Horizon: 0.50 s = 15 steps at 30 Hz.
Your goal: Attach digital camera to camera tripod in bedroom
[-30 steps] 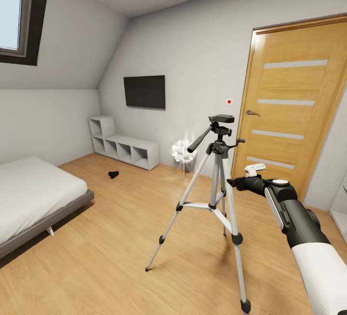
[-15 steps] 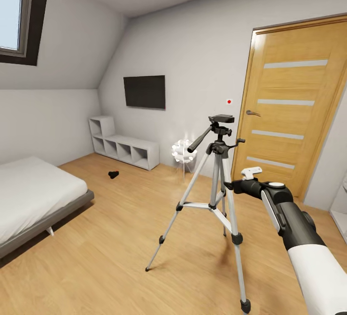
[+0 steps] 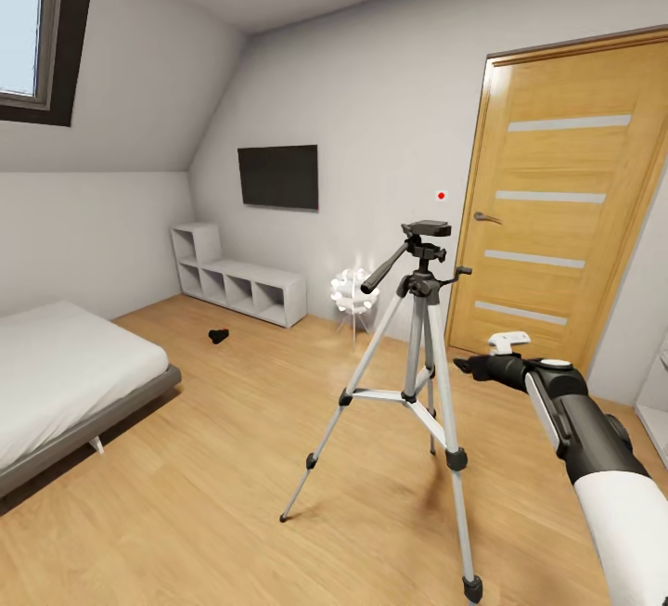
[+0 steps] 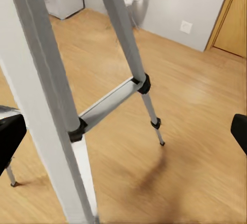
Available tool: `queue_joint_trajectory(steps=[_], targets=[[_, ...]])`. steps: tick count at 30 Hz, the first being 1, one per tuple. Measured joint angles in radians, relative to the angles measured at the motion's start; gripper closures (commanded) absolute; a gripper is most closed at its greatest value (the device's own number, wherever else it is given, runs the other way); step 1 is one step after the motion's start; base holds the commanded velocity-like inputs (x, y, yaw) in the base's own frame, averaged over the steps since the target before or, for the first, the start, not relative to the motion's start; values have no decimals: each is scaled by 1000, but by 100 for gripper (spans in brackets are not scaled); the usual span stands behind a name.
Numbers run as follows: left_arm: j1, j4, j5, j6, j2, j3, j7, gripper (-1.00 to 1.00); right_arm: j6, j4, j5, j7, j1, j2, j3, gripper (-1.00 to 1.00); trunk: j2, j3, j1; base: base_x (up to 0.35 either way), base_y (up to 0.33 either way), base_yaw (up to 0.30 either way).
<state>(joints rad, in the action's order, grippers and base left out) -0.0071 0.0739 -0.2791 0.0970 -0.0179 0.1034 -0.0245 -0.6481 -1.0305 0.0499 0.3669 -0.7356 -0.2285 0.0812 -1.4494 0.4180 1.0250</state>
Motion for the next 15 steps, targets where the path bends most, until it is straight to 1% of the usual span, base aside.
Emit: queue_joint_trajectory(steps=[6,9,14,15], targets=[[0,0,0,0,0,1,0,-100,2,34,0,1,0,-34,34,-100,0,0,0,0,0,0],[0,0,0,1,0,2,-1,-100,6,51,0,-2,0,-51,34,-100,0,0,0,0,0,0],[0,0,0,1,0,2,-2,-100,34,79,1,-7,0,-79,33,-100,0,0,0,0,0,0],[0,0,0,1,0,2,-2,-100,73,213,0,-7,0,-98,32,-100,0,0,0,0,0,0]])
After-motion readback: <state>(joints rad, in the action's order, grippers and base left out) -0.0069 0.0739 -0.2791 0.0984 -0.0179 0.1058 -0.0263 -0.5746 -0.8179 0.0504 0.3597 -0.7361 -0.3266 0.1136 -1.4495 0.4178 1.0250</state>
